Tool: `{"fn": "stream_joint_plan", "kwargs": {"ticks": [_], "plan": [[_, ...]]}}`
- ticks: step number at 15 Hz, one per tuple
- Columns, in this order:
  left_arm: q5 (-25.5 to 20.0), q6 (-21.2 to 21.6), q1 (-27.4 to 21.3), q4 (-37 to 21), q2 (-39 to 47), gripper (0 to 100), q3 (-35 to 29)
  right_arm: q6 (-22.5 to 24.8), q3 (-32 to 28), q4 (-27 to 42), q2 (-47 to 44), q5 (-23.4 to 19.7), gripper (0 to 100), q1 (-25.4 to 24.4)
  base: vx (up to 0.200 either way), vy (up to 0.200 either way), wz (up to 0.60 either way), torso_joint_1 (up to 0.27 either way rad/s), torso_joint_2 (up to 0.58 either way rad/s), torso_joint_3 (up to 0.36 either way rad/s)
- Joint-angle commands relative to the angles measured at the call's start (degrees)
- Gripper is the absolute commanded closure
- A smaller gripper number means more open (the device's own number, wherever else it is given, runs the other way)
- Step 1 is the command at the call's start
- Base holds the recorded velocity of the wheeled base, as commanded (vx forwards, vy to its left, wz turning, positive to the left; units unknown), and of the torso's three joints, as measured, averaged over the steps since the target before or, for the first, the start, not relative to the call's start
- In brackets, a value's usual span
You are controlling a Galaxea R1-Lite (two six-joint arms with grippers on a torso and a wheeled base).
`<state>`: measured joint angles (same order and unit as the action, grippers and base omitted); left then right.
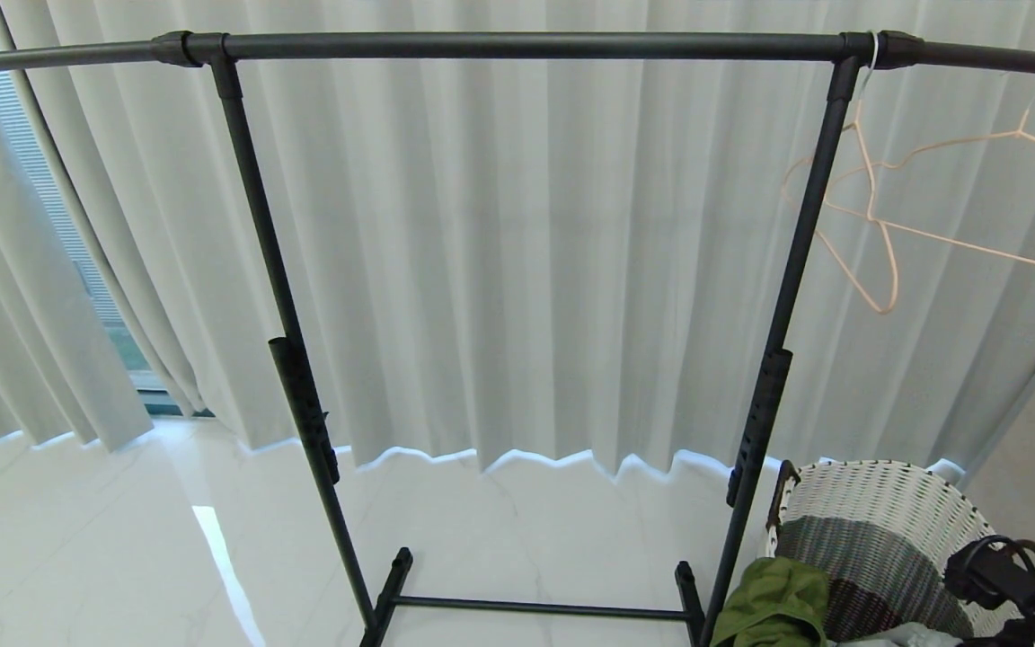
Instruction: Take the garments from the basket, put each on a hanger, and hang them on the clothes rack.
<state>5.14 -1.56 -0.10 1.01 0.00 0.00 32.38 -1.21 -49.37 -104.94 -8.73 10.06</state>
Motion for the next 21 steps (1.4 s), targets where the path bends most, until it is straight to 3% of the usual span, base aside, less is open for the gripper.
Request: {"fn": "stream_joint_plan", "kwargs": {"ticks": [1,3,5,6,9,14,21], "plan": [[0.04,-0.02,0.01,0.04,0.00,0,0.00,-0.03,-10.39,14.48,10.81,0.03,100,-1.18,0.000,0.000,0.00,0.000,0.00,0.000],[0.04,-0.02,0.01,0.04,0.00,0,0.00,-0.03,-22.79,39.00,18.19,-0.06,100,-1.18,0.000,0.000,0.00,0.000,0.00,0.000],[0.04,-0.02,0.01,0.04,0.00,0,0.00,-0.03,-28.50,53.06,24.43,0.03,100,-1.18,0.000,0.000,0.00,0.000,0.00,0.000],[0.04,-0.02,0.01,0.04,0.00,0,0.00,-0.03,-32.63,63.26,32.43,0.29,100,-1.36,0.000,0.000,0.00,0.000,0.00,0.000],[0.04,-0.02,0.01,0.04,0.00,0,0.00,-0.03,-43.88,84.53,47.02,0.29,100,-1.88,0.000,0.000,0.00,0.000,0.00,0.000],[0.04,0.33,0.01,0.04,0.00,0,0.00,-0.03,-54.25,93.84,57.39,0.55,100,-5.05,0.000,0.000,0.00,0.000,0.00,0.000],[0.04,0.07,0.01,0.04,0.00,0,0.00,0.32,-55.83,95.16,60.02,0.64,100,-5.14,-0.029,0.000,0.00,0.000,0.00,0.000]]}}
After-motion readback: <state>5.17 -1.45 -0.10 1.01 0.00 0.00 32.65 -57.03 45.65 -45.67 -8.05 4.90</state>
